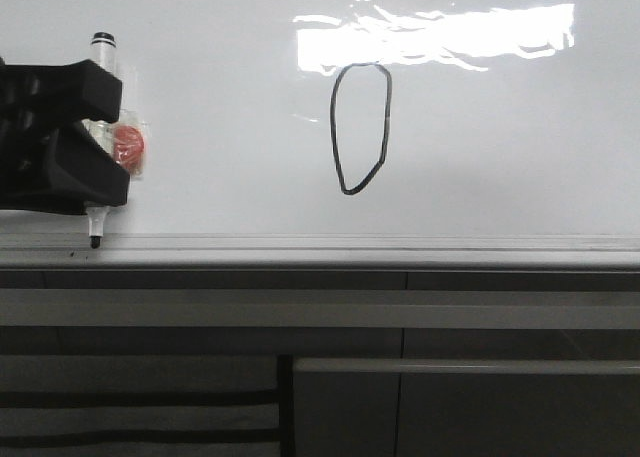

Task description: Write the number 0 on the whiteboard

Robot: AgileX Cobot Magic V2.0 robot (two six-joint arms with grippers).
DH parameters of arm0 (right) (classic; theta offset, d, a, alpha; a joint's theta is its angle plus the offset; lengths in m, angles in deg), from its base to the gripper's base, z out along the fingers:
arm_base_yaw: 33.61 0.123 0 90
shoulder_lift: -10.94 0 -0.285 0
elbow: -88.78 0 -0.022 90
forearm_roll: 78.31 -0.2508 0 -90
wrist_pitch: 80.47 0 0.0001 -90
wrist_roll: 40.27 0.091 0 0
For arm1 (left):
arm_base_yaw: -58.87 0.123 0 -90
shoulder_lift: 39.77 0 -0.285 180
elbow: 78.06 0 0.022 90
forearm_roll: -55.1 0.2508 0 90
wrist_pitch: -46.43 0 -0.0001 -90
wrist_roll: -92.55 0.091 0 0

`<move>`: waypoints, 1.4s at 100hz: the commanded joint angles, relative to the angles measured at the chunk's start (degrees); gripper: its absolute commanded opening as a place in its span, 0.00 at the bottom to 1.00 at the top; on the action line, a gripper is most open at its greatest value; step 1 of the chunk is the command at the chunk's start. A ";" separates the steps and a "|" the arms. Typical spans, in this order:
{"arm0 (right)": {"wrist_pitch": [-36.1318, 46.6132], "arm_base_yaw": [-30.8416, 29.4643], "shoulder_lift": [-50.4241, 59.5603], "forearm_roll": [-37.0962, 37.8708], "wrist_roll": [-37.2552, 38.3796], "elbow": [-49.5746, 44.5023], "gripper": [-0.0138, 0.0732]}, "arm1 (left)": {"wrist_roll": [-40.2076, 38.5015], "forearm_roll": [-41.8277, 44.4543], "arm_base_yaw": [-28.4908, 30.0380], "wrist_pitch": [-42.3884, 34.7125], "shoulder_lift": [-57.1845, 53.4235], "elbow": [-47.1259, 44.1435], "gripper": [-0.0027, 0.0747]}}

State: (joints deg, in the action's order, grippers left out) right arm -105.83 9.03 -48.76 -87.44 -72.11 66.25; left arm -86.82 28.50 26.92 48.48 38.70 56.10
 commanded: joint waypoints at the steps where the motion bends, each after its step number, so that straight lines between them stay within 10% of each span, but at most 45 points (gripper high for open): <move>1: 4.38 -0.34 0.38 -0.49 -0.10 2.10 0.59 | -0.64 -0.09 0.22 -2.75 -0.86 1.37 0.39; 101: -1.38 -0.34 2.53 -0.49 0.04 2.10 0.59 | 0.67 6.40 -0.26 8.41 -16.00 1.37 0.51; 125: -18.48 -0.34 6.84 -0.49 5.06 1.43 0.10 | 3.10 9.85 -0.26 11.74 -26.83 1.37 0.00; 140: -19.04 -0.34 11.07 -0.49 6.39 -3.24 0.08 | 3.22 17.04 -0.26 12.85 -32.92 1.37 0.01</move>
State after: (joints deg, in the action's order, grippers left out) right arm -128.01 9.03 -40.49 -87.44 -66.69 64.12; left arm -83.76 41.21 26.92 64.18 9.29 55.87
